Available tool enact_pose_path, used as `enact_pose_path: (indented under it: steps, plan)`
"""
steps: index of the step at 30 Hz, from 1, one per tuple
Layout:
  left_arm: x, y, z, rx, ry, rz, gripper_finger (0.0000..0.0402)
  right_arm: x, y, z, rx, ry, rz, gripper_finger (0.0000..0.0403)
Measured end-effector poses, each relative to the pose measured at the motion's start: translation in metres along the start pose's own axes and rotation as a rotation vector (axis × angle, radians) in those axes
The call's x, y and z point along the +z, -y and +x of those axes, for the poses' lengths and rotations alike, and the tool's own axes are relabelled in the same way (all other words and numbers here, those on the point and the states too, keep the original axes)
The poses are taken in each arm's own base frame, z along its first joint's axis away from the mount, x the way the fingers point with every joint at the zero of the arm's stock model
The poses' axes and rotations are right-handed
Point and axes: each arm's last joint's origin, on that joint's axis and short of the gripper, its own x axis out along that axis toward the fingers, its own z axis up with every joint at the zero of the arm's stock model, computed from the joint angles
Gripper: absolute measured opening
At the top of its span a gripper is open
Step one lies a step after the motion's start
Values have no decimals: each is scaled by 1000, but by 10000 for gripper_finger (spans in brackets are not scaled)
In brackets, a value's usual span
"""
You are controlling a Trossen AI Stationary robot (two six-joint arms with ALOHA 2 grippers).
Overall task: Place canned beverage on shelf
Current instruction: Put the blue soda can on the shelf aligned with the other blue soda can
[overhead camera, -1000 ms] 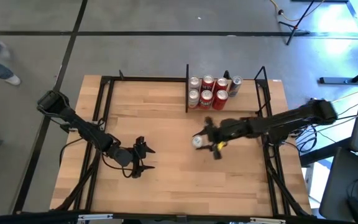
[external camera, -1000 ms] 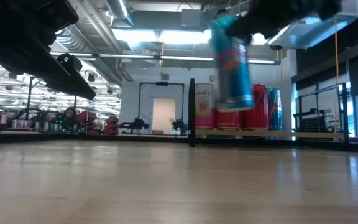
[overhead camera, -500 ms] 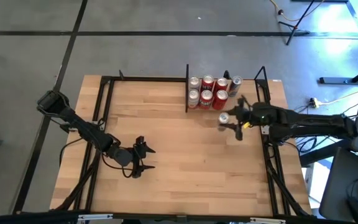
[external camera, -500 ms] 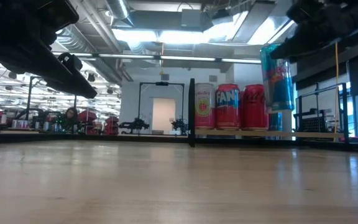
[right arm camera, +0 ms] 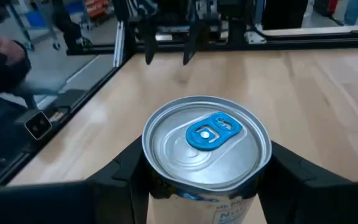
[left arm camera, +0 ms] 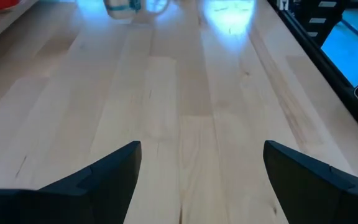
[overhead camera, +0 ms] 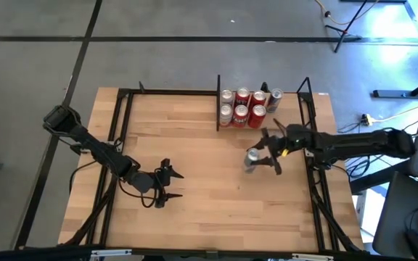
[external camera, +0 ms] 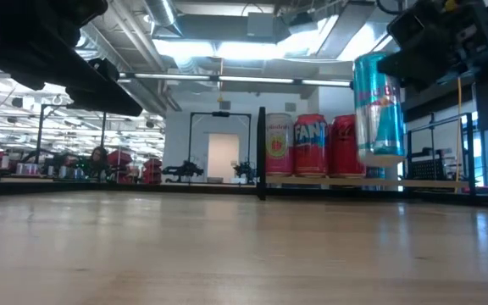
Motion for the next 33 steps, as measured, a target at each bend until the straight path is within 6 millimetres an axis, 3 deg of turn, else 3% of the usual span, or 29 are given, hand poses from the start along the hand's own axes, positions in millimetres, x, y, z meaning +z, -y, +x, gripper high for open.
enact_pose_path:
  steps: [10, 23, 29, 33]
  plan:
    - [0, 0, 0, 1, -1, 1, 321, -20, 1, 34, -12, -79, 7, 196]
    - [0, 1, 0, -23, -10, 2, 321, -28, 5, 41, -66, -116, 70, 198]
    - [-1, 1, 0, -32, -13, 1, 321, -27, 5, 41, -76, -107, 85, 314]
    - [-1, 1, 0, -33, -13, 1, 321, -27, 5, 41, -76, -108, 96, 366]
